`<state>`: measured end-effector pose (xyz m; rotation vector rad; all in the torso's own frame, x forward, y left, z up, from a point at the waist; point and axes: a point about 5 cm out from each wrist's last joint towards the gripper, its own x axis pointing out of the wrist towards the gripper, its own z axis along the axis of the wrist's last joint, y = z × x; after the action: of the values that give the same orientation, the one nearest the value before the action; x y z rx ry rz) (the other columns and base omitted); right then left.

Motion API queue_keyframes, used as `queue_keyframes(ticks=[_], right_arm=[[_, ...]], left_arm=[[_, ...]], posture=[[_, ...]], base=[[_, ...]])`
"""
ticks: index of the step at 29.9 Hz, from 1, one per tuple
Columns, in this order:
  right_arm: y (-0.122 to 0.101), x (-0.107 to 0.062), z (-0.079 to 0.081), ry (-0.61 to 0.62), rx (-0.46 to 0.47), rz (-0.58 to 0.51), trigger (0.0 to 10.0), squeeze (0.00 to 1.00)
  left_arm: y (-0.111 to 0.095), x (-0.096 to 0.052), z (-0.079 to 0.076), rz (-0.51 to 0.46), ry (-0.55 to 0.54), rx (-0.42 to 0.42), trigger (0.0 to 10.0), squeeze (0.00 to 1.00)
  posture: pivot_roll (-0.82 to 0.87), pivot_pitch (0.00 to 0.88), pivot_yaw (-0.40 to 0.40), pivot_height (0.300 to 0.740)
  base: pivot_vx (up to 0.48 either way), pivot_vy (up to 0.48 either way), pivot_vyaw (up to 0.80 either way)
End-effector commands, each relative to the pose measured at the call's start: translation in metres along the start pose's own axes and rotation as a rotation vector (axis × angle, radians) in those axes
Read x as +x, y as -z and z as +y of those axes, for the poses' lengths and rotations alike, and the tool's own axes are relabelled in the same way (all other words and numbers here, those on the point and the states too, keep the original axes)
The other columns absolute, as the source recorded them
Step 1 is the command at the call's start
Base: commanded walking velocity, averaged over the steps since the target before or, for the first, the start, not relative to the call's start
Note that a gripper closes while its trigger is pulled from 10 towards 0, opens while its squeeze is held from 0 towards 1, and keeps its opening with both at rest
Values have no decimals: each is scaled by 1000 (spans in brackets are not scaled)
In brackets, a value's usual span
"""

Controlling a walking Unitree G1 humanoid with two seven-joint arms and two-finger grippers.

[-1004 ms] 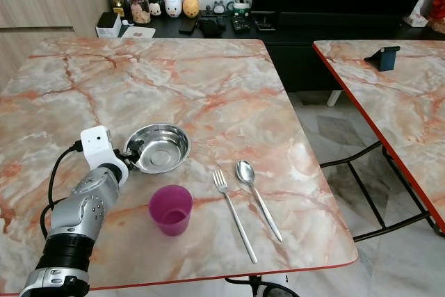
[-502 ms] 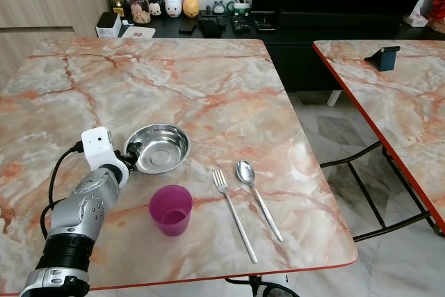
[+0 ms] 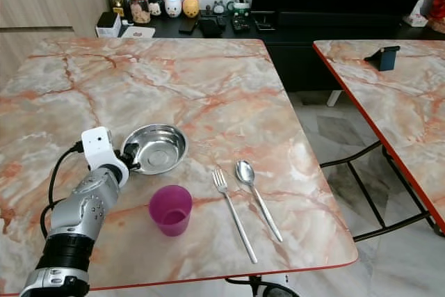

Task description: Setting the table

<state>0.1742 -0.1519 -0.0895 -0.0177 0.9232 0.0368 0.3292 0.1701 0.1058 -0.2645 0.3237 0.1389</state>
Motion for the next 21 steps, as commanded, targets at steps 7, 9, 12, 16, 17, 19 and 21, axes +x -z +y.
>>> queue_keyframes(ticks=[7,9,12,16,17,19,21], right_arm=[[-2,0,-3,9,-7,-2,10000,0],[-2,0,-3,9,-7,-2,10000,0],[-2,0,-3,9,-8,-2,10000,0],[-2,0,-3,9,-9,-2,10000,0],[-2,0,-3,10,-8,-2,10000,0],[-2,0,-3,10,-8,-2,10000,0],[-2,0,-3,11,-8,-2,10000,0]], left_arm=[[-7,-1,-3,-30,7,-3,0,0],[-7,-2,-1,-35,5,-10,0,0],[-7,-3,0,-45,-6,-18,0,0],[-9,-4,0,-62,0,-33,0,0],[-9,-4,0,-64,1,-36,0,0],[-10,-5,0,-73,4,-49,0,0],[-13,-7,1,-109,20,-100,0,0]], posture=[[89,0,-73,740],[89,0,-73,740],[91,0,-74,740],[89,0,-74,740],[89,0,-74,740],[89,0,-74,740],[89,0,-74,740]], base=[[0,0,0],[0,0,0],[0,0,0],[0,0,0],[0,0,0],[0,0,0],[0,0,0]])
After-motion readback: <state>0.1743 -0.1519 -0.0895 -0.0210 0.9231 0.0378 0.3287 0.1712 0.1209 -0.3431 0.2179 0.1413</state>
